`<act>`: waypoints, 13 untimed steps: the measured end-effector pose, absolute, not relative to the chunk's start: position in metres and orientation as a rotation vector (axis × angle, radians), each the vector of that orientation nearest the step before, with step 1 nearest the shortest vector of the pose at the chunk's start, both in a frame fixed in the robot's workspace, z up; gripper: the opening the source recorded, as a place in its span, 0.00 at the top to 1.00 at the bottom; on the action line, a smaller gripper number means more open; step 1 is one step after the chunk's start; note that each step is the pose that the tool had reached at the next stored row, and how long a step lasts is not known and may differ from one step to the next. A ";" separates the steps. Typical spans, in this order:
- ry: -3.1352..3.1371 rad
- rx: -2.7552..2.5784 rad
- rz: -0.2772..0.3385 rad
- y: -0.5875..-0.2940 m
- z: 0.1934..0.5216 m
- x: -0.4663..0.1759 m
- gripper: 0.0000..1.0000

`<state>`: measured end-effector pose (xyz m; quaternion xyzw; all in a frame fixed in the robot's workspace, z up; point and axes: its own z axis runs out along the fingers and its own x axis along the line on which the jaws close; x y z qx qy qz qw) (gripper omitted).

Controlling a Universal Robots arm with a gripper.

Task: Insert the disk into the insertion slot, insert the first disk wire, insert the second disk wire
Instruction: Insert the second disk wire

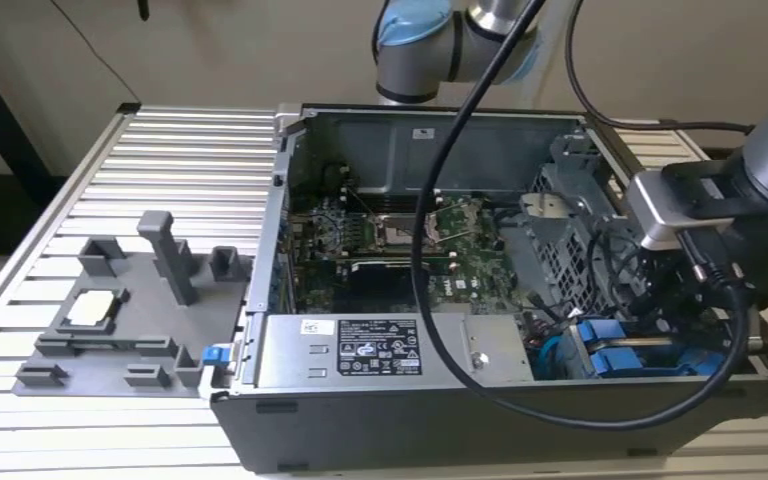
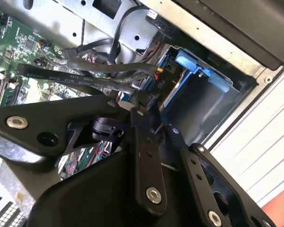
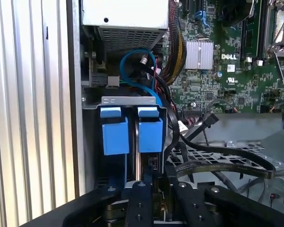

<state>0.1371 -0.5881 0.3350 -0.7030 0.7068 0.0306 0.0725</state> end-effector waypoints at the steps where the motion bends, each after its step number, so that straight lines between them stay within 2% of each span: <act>1: 2.124 -2.113 0.092 -0.588 0.338 0.137 0.76; 13: 2.128 -2.115 0.098 -0.588 0.375 0.137 0.76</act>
